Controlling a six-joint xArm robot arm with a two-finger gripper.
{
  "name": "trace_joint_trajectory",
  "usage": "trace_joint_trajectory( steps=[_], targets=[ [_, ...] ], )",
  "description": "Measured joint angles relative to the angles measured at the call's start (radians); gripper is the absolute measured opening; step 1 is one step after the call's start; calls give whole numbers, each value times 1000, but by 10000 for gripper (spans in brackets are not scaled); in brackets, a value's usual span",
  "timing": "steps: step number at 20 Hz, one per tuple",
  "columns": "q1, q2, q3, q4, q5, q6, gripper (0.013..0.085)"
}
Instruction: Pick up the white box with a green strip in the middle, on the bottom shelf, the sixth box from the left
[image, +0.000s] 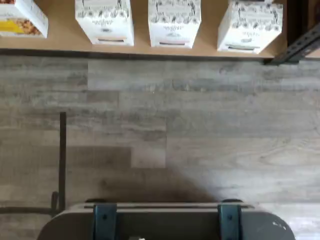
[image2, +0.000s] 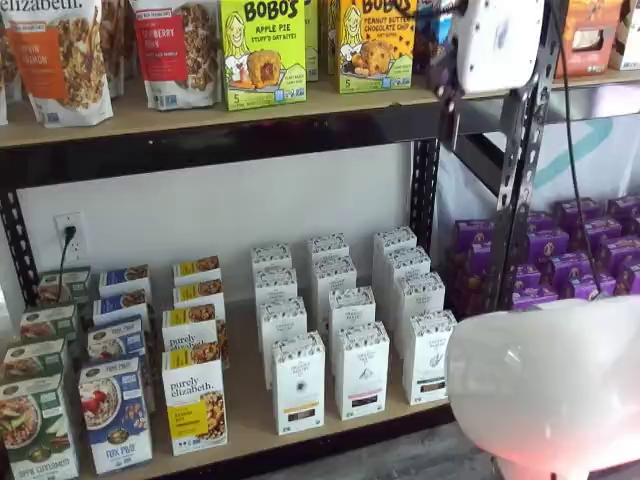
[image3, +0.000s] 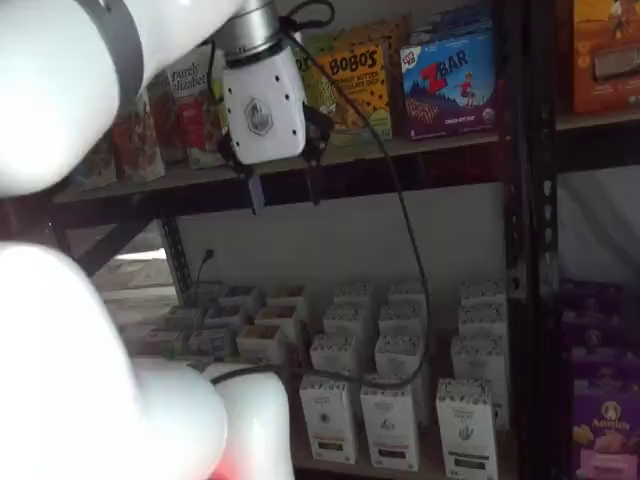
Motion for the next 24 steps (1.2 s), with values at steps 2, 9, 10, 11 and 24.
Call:
trace_joint_trajectory(
  steps=[2,9,10,11,24],
  targets=[
    [-22,-7,64,16,-64,-19,850],
    [-50,14,254,16,-254,-50,850],
    [-51,18,277,8,-281,-50,850],
    [-51,25,304,-6,-316,-47,850],
    [-57,216,537,-87,-757,-5,850]
  ],
)
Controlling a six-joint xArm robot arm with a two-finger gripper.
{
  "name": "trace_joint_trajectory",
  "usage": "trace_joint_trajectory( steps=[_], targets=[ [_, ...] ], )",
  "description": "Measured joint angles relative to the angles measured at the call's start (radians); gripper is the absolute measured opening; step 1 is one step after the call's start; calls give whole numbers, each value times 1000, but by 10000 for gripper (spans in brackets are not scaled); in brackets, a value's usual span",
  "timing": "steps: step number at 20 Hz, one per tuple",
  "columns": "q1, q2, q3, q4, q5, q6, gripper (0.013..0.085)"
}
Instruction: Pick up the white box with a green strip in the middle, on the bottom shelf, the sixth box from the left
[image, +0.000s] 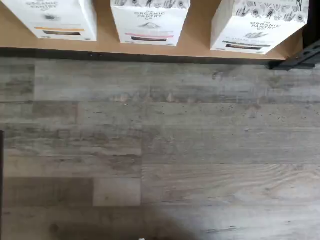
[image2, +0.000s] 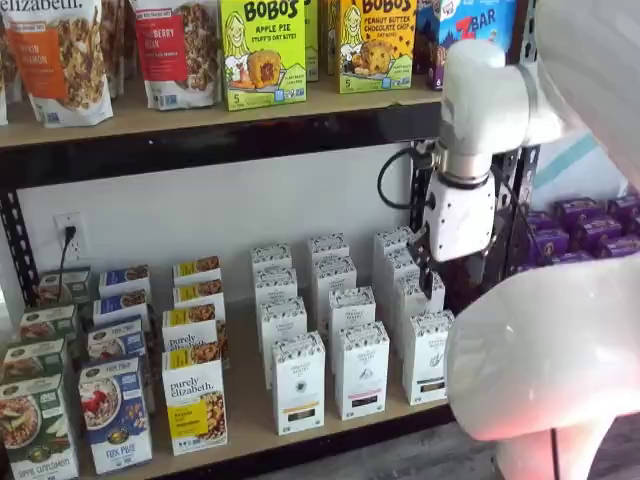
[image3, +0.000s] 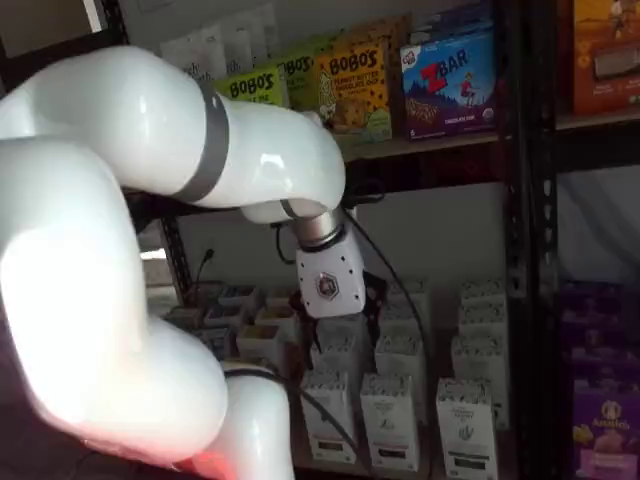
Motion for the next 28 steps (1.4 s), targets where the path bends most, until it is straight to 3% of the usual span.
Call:
trace_joint_trajectory(
  steps=[2,4,5,17,21,24,28],
  targets=[
    [10,47,13,-24,-53,27,850],
    [0,100,14,35,-83,-17,850],
    [1,126,18,30,-109,-12,850],
    [11,421,3,-149,-384,155,850],
    [-13,532,-19,-187,-527,182,850],
    [-30,617,-71,-176,-538,155,850],
    [-74,742,-136,-227,-601,164,850]
  ],
)
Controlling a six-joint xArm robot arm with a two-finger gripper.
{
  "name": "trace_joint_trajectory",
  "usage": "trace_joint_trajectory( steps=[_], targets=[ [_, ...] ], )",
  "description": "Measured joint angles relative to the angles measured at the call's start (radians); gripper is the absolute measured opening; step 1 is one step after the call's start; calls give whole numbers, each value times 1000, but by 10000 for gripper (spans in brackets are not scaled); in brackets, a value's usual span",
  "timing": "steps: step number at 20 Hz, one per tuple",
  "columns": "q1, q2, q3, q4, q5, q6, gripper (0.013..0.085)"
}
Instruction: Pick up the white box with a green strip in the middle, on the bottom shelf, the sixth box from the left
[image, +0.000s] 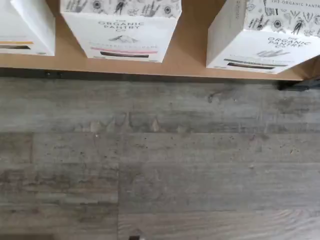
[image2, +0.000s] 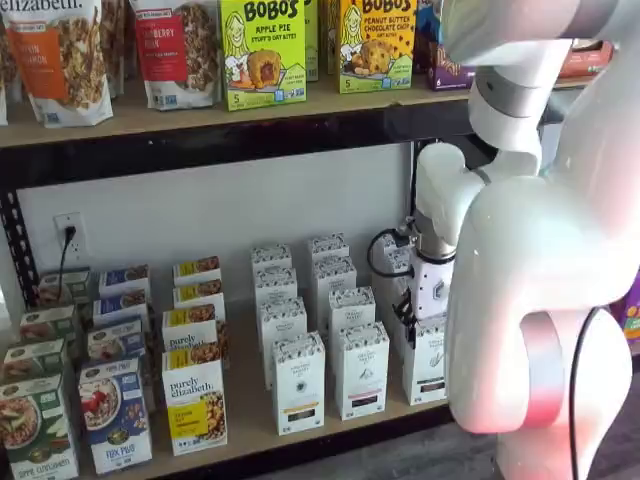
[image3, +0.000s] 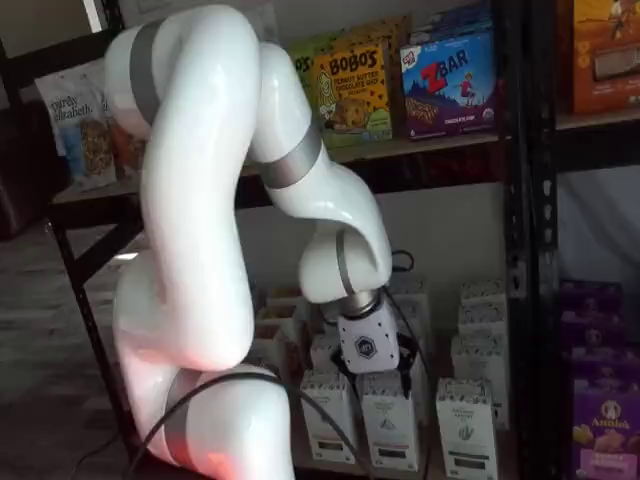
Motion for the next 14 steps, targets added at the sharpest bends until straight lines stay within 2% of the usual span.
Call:
trace_joint_trajectory(
  steps=[6,14],
  targets=[
    [-77,165,-93,14,-98,-82,850],
    [-122,328,-233,124,-115,-235,850]
  ],
)
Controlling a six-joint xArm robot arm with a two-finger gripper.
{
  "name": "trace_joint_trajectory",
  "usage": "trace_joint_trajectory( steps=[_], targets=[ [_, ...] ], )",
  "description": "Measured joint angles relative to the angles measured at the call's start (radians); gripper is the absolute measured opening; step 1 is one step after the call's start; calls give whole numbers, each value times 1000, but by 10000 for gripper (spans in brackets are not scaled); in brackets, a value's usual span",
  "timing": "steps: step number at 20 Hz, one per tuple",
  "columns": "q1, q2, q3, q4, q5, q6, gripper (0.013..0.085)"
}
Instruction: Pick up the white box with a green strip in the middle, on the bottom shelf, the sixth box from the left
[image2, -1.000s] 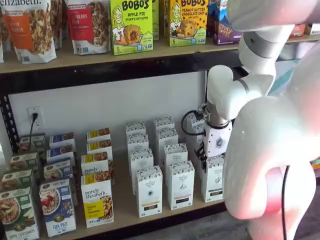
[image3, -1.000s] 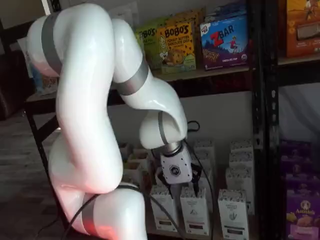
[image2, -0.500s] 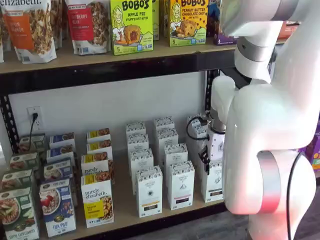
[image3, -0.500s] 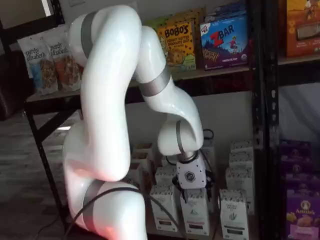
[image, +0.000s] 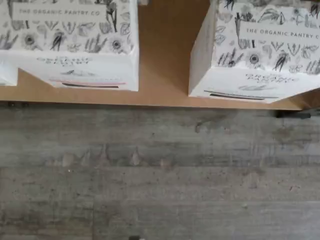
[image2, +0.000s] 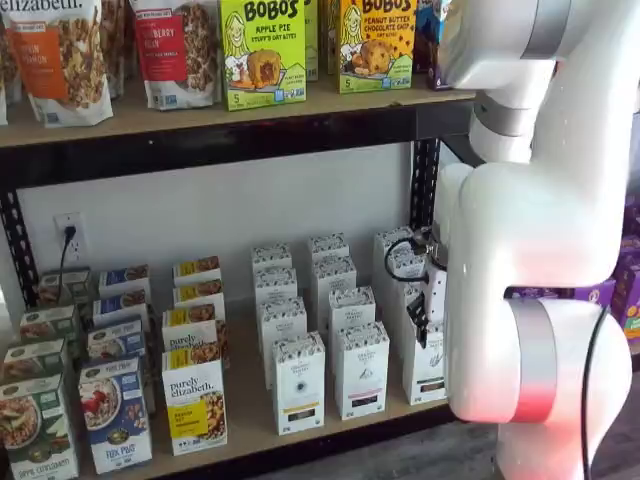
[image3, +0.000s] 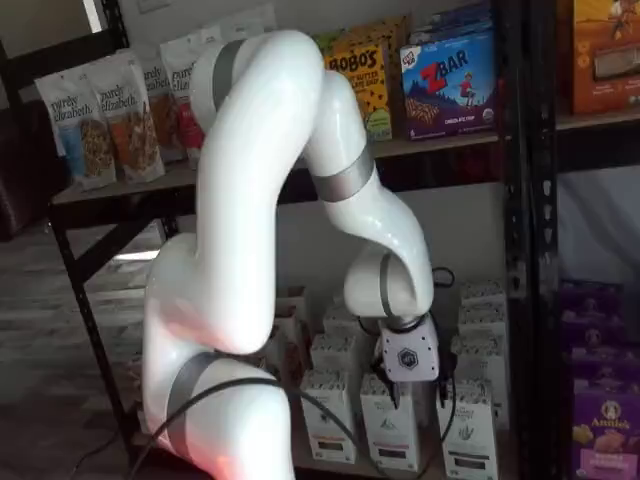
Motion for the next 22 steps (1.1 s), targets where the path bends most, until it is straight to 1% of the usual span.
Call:
trace_joint_trajectory(
  steps=[6,8,10,12,15,16,19,20,22],
  targets=[
    [-2,84,-101,155,8,-152,850],
    [-3,103,-128,159,5,-157,850],
    [-6,123,-161,153,13,-154,850],
    [-4,137,-184,178,22,-176,850],
    [2,165,-233,232,49,-221,850],
    [2,173,-246,228,52,-217,850],
    [-1,206,-298,156,80,-152,850],
    [-4,217,-314,141,86,-141,850],
    [-8,235,-335,130,90,-135,850]
  ],
)
